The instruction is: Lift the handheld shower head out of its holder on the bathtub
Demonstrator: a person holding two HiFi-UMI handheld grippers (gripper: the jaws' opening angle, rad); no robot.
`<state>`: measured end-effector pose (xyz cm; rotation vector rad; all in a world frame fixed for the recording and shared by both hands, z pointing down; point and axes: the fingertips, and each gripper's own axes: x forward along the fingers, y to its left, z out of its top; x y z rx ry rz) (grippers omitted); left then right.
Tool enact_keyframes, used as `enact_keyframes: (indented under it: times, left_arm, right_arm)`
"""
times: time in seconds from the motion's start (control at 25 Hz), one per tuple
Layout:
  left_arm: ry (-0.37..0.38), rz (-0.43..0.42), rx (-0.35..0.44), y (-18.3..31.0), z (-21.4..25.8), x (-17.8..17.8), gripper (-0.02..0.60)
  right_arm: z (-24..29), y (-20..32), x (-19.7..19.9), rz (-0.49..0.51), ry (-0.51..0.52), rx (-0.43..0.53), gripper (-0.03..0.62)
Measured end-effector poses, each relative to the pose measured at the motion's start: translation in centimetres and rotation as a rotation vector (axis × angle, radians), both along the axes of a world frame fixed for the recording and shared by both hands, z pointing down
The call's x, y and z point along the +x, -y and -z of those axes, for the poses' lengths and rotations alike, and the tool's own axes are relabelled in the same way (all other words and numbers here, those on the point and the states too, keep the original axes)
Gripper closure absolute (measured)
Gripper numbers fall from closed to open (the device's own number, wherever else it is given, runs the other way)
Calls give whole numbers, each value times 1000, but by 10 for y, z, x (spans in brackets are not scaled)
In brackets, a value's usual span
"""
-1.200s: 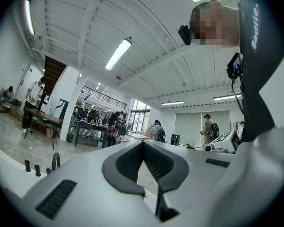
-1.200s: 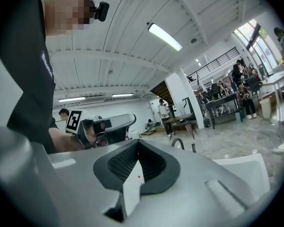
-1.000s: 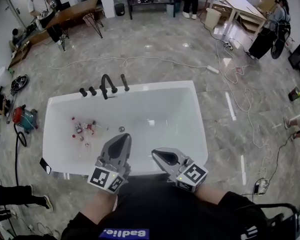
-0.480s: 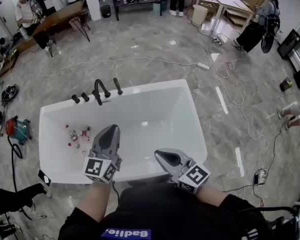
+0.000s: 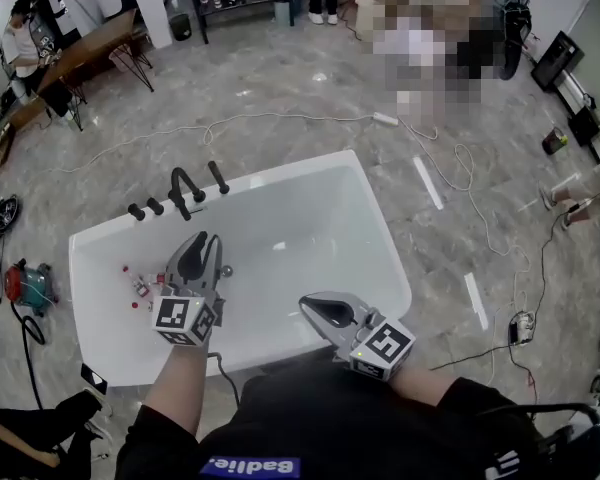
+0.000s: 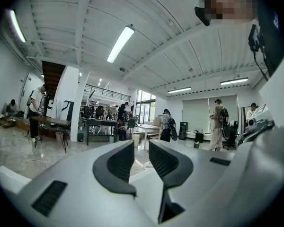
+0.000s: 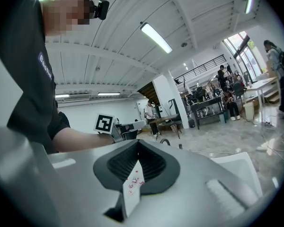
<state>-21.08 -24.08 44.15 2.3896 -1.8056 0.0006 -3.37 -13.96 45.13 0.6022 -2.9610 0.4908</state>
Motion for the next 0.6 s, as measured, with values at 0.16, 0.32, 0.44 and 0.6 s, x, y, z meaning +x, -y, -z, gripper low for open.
enact_keyframes:
  times: [0.16,0.32,0.44,0.6]
  left_arm:
    - [30,0,-15,19,-7,-11,482]
    - [49,8,-24,45,-11,-20,467]
    - [67,13,-28,64,-15,-28,453]
    - [84,34,-49,87,-24,-42,436]
  right_arm:
    - [0,5,1,-33,8,-3,592]
    - [-8,5,3,-33,7,-22,592]
    - [-16,7,3,-47,5,-26,592]
    - [-19,9,0,-56,1,-33,592]
